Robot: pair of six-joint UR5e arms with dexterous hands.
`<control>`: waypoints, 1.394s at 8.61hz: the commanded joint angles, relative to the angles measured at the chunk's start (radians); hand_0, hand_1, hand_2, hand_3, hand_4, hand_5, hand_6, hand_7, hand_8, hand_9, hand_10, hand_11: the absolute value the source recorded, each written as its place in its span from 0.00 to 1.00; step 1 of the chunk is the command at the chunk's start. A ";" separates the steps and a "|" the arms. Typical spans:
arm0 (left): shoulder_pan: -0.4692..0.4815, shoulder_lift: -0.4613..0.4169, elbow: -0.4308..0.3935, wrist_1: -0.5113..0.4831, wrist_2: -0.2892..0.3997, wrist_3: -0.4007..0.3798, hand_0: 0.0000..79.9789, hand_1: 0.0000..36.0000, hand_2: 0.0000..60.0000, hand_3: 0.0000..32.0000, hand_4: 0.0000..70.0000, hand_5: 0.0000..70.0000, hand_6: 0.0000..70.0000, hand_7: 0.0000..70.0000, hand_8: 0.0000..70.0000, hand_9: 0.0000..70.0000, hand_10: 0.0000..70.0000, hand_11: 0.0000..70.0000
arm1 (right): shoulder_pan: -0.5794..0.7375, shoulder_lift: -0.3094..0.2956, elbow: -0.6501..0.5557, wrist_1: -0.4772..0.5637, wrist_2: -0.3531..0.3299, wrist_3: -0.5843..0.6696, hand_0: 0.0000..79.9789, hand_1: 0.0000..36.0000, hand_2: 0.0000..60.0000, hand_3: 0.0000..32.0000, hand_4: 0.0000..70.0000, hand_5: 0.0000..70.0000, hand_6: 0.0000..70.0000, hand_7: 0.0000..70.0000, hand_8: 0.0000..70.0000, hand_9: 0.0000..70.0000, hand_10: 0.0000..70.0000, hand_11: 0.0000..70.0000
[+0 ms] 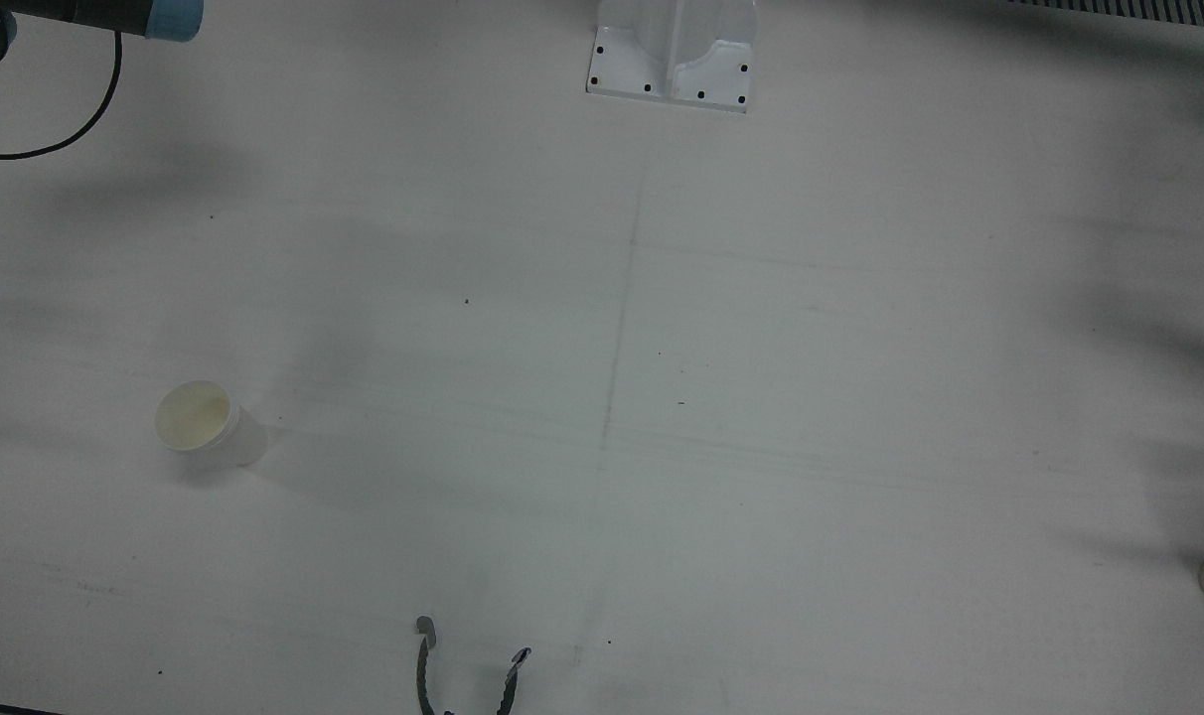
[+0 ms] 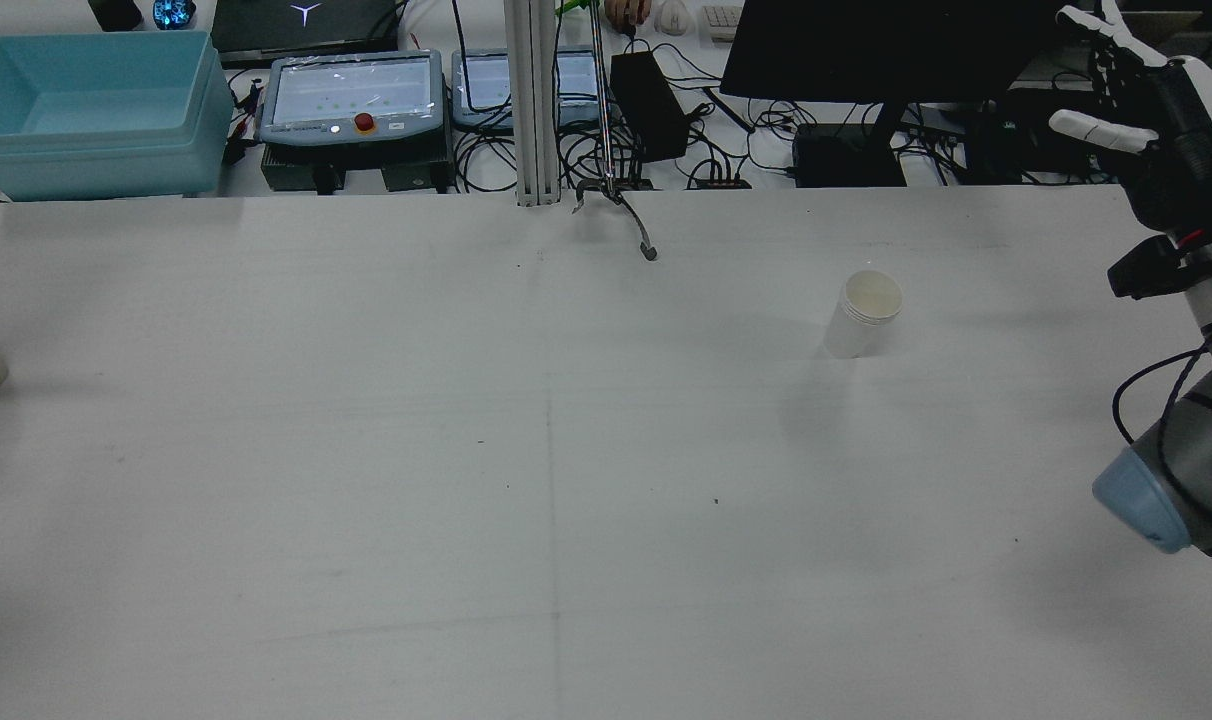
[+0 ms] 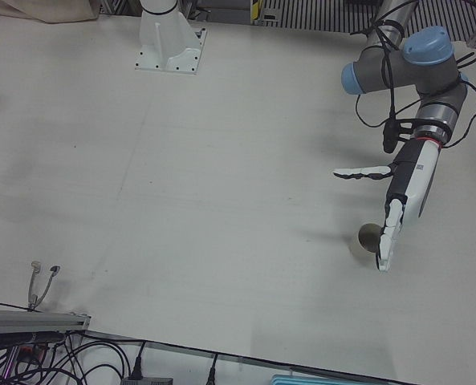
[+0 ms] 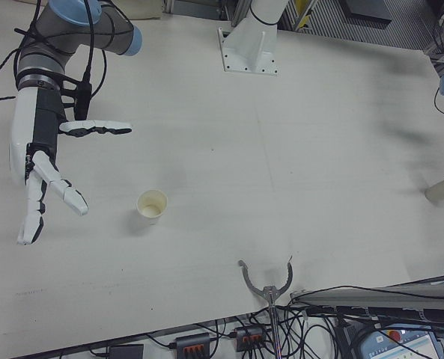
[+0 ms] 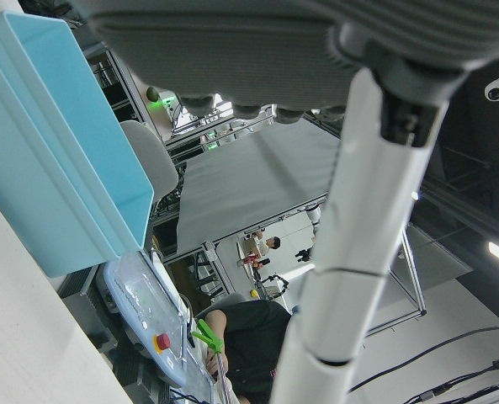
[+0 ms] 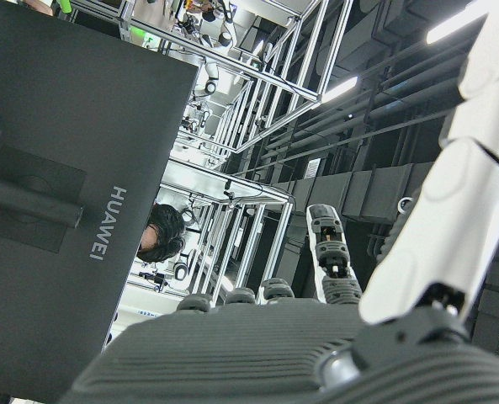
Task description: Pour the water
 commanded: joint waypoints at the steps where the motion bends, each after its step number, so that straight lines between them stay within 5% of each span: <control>1: -0.003 -0.025 0.100 -0.038 0.000 -0.016 1.00 0.75 0.00 0.10 0.00 0.03 0.00 0.00 0.00 0.00 0.00 0.02 | 0.004 0.002 0.004 0.000 -0.002 0.000 0.57 0.33 0.17 0.00 0.17 0.12 0.04 0.05 0.00 0.00 0.00 0.00; 4: -0.006 -0.086 0.244 -0.079 -0.008 -0.094 0.93 0.76 0.00 0.08 0.00 0.05 0.00 0.01 0.00 0.00 0.00 0.04 | 0.008 -0.002 0.001 0.000 -0.002 0.000 0.57 0.33 0.17 0.00 0.17 0.12 0.04 0.06 0.00 0.00 0.00 0.00; 8: -0.014 -0.071 0.478 -0.337 -0.014 -0.050 0.88 0.72 0.00 0.11 0.00 0.03 0.00 0.00 0.00 0.00 0.00 0.03 | -0.002 0.003 -0.016 -0.002 0.000 -0.006 0.57 0.32 0.18 0.00 0.20 0.13 0.05 0.06 0.00 0.00 0.00 0.00; 12: -0.011 -0.027 0.471 -0.416 -0.014 0.007 0.89 0.72 0.00 0.13 0.00 0.03 0.00 0.00 0.00 0.00 0.00 0.04 | 0.008 0.003 -0.013 -0.002 -0.002 -0.004 0.57 0.32 0.18 0.00 0.20 0.13 0.05 0.06 0.00 0.00 0.00 0.00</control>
